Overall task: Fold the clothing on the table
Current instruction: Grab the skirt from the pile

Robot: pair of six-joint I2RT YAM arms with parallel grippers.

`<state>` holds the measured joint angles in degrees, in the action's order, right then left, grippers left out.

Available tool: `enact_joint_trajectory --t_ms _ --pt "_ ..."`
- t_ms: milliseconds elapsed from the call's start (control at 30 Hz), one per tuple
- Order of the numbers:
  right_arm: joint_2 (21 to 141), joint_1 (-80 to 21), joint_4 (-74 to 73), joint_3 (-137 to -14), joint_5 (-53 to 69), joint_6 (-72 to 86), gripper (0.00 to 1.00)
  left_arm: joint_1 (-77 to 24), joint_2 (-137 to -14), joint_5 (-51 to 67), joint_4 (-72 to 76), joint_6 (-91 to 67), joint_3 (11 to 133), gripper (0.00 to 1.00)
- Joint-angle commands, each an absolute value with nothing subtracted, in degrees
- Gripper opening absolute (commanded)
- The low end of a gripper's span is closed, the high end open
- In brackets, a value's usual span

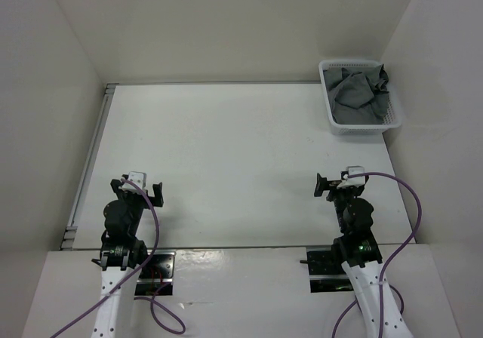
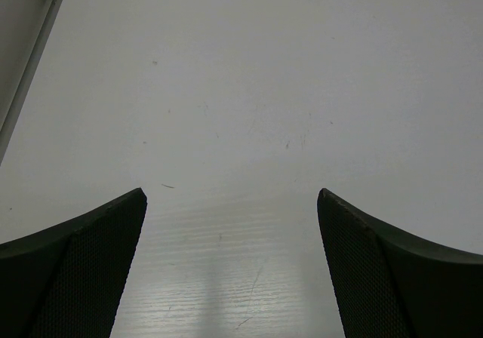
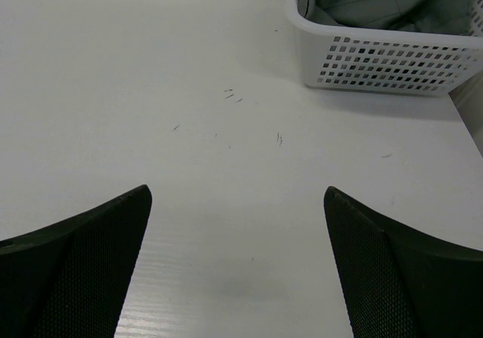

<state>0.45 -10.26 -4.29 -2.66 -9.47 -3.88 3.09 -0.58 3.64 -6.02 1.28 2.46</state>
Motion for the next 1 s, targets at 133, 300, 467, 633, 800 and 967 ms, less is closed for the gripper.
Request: enact_joint_trajectory --t_ms 133,300,467,633,800,967 --pt "-4.5 -10.6 0.3 -4.6 -4.1 -4.6 0.99 2.9 6.7 4.3 -0.3 1.3 4.1 1.00" --pt "-4.5 -10.1 11.4 -12.2 -6.3 -3.0 0.99 2.9 -1.3 6.8 11.4 4.4 13.9 1.00" --pt "4.1 -10.1 3.7 -25.2 -13.9 -2.8 0.99 2.9 -28.2 0.4 -1.3 1.1 49.4 1.00" --pt "29.9 -10.1 -15.2 -52.1 -22.1 4.0 0.99 2.9 -56.9 -7.6 -22.6 -4.1 85.2 1.00" --pt "43.8 -5.8 -34.1 -70.2 -10.5 -1.3 0.99 2.9 -74.6 -10.8 -43.6 -2.5 106.8 1.00" --pt "57.2 -2.1 -45.1 -80.9 -7.3 -7.6 0.99 3.6 -88.9 -5.3 -63.1 3.7 118.1 1.00"
